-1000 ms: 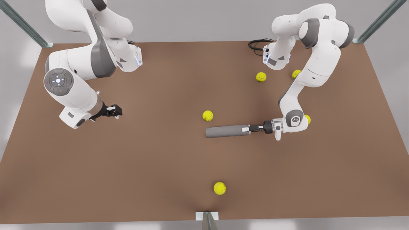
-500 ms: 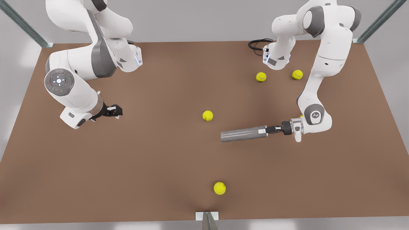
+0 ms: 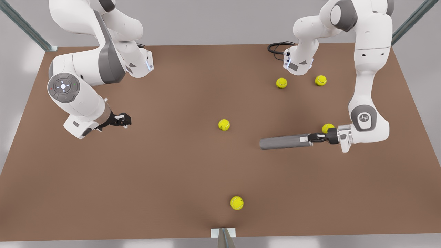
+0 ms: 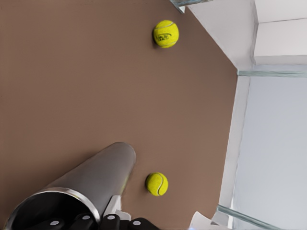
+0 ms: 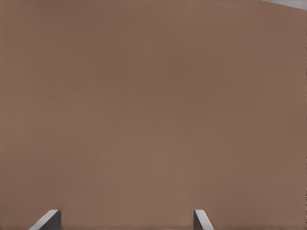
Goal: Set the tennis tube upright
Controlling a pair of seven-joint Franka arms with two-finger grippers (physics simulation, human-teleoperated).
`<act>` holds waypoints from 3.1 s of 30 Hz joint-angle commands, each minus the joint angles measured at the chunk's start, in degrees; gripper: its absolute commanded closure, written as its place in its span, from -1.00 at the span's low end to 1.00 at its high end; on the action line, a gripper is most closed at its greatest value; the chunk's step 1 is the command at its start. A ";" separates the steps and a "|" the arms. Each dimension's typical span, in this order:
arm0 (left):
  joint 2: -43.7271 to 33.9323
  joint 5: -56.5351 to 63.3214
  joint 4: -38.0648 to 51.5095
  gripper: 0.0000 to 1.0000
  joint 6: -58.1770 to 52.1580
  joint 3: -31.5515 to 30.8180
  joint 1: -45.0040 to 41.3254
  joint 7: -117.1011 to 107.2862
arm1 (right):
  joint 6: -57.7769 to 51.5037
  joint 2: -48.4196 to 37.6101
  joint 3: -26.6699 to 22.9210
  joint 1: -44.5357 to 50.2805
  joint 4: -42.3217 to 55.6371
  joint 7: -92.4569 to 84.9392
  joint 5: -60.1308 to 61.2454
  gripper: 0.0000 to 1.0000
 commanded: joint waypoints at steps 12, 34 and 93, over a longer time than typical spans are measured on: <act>-5.82 23.44 8.20 0.57 -2.34 -0.09 1.14 -18.45 | 0.00 0.09 -0.03 0.11 0.00 0.07 0.08 -1.00; -5.29 51.75 15.15 0.57 0.91 -2.99 -0.44 -55.11 | -0.09 0.26 0.06 0.64 -0.09 0.07 0.08 -1.00; -8.28 55.53 31.67 -1.00 -20.98 -4.57 0.79 -44.91 | 0.00 0.61 -0.03 0.46 0.09 -0.19 0.78 -1.00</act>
